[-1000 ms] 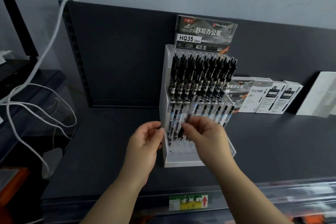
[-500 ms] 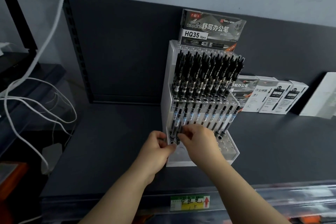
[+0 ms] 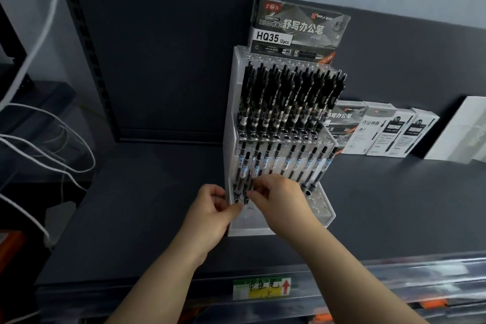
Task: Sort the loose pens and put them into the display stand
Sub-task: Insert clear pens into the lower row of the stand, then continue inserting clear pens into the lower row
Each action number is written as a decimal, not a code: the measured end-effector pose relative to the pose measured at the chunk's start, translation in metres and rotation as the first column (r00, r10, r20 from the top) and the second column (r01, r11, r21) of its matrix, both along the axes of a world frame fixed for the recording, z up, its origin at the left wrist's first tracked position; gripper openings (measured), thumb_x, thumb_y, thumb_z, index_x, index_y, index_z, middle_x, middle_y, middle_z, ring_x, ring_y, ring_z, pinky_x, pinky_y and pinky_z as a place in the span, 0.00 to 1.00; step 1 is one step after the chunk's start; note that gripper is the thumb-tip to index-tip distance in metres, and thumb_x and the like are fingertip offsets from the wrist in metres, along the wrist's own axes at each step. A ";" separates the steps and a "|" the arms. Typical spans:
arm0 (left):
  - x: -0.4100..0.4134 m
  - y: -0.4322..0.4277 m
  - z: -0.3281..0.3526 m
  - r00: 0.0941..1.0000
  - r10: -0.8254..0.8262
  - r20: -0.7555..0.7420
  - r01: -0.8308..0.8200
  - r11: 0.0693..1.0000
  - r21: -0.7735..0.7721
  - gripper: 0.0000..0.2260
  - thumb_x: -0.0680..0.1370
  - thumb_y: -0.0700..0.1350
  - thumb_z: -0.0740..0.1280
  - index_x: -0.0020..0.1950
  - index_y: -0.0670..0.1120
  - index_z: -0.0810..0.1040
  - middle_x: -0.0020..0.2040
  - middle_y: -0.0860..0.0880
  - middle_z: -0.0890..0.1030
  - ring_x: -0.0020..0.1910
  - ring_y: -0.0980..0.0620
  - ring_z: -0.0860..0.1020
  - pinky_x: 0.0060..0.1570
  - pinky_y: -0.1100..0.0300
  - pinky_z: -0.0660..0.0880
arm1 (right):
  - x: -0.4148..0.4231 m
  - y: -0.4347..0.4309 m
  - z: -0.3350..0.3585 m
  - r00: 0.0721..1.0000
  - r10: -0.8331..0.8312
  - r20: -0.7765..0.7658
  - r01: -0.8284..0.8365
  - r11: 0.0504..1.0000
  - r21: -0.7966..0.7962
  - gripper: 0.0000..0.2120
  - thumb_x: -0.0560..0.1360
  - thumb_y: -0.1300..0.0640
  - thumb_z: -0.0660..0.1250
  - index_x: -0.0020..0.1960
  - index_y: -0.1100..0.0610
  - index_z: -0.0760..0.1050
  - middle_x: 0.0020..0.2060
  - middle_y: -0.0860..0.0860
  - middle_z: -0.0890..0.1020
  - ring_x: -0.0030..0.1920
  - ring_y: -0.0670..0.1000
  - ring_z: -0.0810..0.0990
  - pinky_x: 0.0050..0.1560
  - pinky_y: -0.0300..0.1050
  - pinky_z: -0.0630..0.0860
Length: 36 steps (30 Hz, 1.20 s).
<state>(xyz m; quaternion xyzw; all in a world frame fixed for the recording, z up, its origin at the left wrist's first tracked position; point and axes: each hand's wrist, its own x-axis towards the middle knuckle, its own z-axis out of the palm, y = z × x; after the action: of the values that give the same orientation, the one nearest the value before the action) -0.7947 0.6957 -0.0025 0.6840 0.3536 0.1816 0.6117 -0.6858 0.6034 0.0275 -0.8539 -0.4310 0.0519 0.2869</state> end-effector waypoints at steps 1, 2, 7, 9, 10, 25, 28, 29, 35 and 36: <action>-0.002 -0.002 0.003 0.999 0.033 0.012 -0.033 0.997 0.063 0.13 0.74 0.45 0.70 0.54 0.51 0.68 0.44 0.46 0.76 0.40 0.53 0.75 0.41 0.60 0.72 | 0.001 -0.004 0.000 1.000 0.002 -0.021 -0.002 1.000 0.020 0.11 0.76 0.55 0.66 0.57 0.55 0.78 0.39 0.46 0.76 0.38 0.43 0.72 0.35 0.26 0.64; -0.004 -0.004 0.008 0.996 0.072 0.048 -0.078 0.987 0.137 0.12 0.74 0.46 0.70 0.53 0.52 0.69 0.44 0.46 0.77 0.40 0.53 0.75 0.40 0.61 0.72 | 0.002 -0.010 0.001 1.000 0.006 -0.030 -0.004 0.999 0.041 0.12 0.76 0.54 0.66 0.59 0.55 0.78 0.40 0.46 0.77 0.38 0.43 0.73 0.36 0.26 0.65; 0.006 -0.031 0.049 0.933 0.047 0.357 -0.205 0.884 0.420 0.08 0.76 0.40 0.66 0.46 0.52 0.70 0.37 0.47 0.75 0.36 0.57 0.74 0.36 0.68 0.72 | 0.023 -0.063 0.013 0.998 -0.046 -0.048 0.053 0.984 0.172 0.09 0.75 0.54 0.67 0.53 0.54 0.81 0.42 0.45 0.81 0.42 0.43 0.78 0.43 0.31 0.73; 0.025 -0.055 0.059 0.932 -0.078 0.355 -0.124 0.850 0.512 0.06 0.77 0.40 0.65 0.46 0.51 0.71 0.40 0.49 0.75 0.37 0.54 0.74 0.36 0.67 0.72 | 0.041 -0.093 0.015 0.995 -0.099 -0.029 0.103 0.969 0.223 0.09 0.75 0.54 0.67 0.54 0.54 0.80 0.44 0.45 0.81 0.44 0.42 0.78 0.43 0.26 0.70; 0.037 -0.070 0.060 0.936 -0.135 0.326 -0.073 0.830 0.553 0.05 0.76 0.41 0.65 0.47 0.51 0.72 0.40 0.51 0.75 0.38 0.55 0.75 0.37 0.67 0.72 | 0.051 -0.110 0.015 0.992 -0.127 -0.012 0.127 0.966 0.227 0.11 0.75 0.53 0.67 0.56 0.54 0.80 0.48 0.46 0.81 0.47 0.43 0.78 0.46 0.26 0.70; 0.271 -0.382 0.053 0.861 -0.300 -0.411 0.491 0.276 0.826 0.28 0.78 0.59 0.58 0.76 0.55 0.54 0.76 0.53 0.53 0.75 0.52 0.52 0.73 0.56 0.50 | 0.232 -0.468 0.013 0.915 -0.342 0.214 0.373 0.919 -0.126 0.29 0.77 0.38 0.56 0.75 0.46 0.55 0.74 0.46 0.61 0.74 0.51 0.56 0.75 0.50 0.52; 0.308 -0.435 0.050 0.828 -0.344 -0.443 0.538 0.264 0.800 0.29 0.78 0.59 0.58 0.76 0.56 0.53 0.77 0.53 0.52 0.75 0.52 0.51 0.73 0.55 0.50 | 0.267 -0.524 0.014 0.900 -0.381 0.211 0.417 0.894 -0.164 0.29 0.77 0.37 0.54 0.75 0.44 0.53 0.74 0.45 0.59 0.74 0.50 0.55 0.74 0.50 0.49; 0.320 -0.449 0.050 0.815 -0.355 -0.458 0.555 0.256 0.791 0.29 0.78 0.59 0.58 0.76 0.56 0.53 0.77 0.53 0.52 0.75 0.52 0.51 0.73 0.55 0.50 | 0.277 -0.539 0.015 0.896 -0.393 0.206 0.428 0.887 -0.173 0.29 0.77 0.37 0.54 0.75 0.44 0.53 0.74 0.45 0.59 0.74 0.50 0.54 0.74 0.50 0.49; 0.405 -0.514 0.044 0.775 -0.404 -0.486 0.603 0.242 0.761 0.29 0.78 0.59 0.59 0.76 0.54 0.55 0.77 0.51 0.54 0.75 0.51 0.53 0.72 0.56 0.53 | 0.349 -0.609 0.004 0.881 -0.438 0.180 0.469 0.857 -0.214 0.29 0.77 0.37 0.54 0.75 0.44 0.53 0.74 0.46 0.59 0.75 0.50 0.54 0.75 0.50 0.47; 0.422 -0.524 0.041 0.764 -0.415 -0.494 0.615 0.239 0.752 0.29 0.78 0.59 0.59 0.76 0.54 0.54 0.77 0.51 0.54 0.75 0.51 0.53 0.72 0.56 0.53 | 0.363 -0.619 0.001 0.878 -0.445 0.175 0.476 0.853 -0.216 0.29 0.77 0.37 0.54 0.75 0.44 0.53 0.74 0.46 0.59 0.75 0.51 0.55 0.75 0.51 0.48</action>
<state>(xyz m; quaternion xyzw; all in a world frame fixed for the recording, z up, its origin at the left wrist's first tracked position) -0.3725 0.1721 0.0382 0.9873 0.0147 0.0591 0.1469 -0.3225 -0.0155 0.0284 -0.9632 -0.2198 -0.0146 0.1537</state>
